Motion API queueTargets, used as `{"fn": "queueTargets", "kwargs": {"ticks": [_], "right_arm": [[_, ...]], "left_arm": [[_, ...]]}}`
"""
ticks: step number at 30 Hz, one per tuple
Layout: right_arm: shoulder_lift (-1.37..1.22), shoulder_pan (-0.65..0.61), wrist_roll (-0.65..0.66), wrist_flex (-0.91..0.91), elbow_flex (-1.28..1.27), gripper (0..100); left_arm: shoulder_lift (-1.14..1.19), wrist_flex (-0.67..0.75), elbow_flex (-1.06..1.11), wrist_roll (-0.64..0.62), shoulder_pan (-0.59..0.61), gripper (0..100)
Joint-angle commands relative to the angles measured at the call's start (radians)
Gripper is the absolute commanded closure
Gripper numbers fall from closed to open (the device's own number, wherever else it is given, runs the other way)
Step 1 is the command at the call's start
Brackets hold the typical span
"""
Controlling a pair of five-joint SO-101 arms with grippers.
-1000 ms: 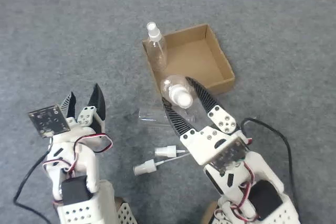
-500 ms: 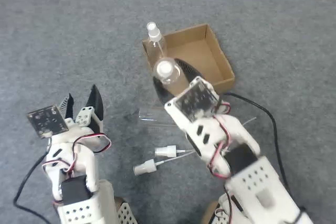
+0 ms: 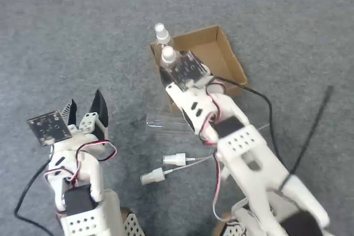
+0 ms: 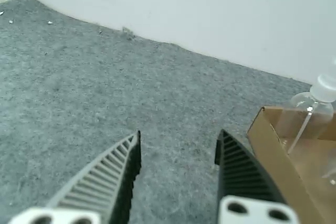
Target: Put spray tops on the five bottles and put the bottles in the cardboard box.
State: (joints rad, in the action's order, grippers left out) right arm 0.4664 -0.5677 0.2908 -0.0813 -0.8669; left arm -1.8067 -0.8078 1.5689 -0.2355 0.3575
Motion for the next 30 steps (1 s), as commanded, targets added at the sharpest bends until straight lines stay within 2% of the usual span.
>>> {"fn": "queueTargets", "kwargs": {"ticks": [1,10,30], "right_arm": [[-0.091,0.018,-0.011,0.025,0.137,98.2],[-0.286,0.025,-0.135,0.027,0.252,98.2],[-0.613,0.061,-0.135,0.027,0.477,97.8]], "left_arm": [[-0.017,0.034,-0.013,0.006,0.006,79],[-0.017,0.034,-0.013,0.006,0.006,79],[-0.017,0.031,-0.013,0.006,0.003,78]]}}
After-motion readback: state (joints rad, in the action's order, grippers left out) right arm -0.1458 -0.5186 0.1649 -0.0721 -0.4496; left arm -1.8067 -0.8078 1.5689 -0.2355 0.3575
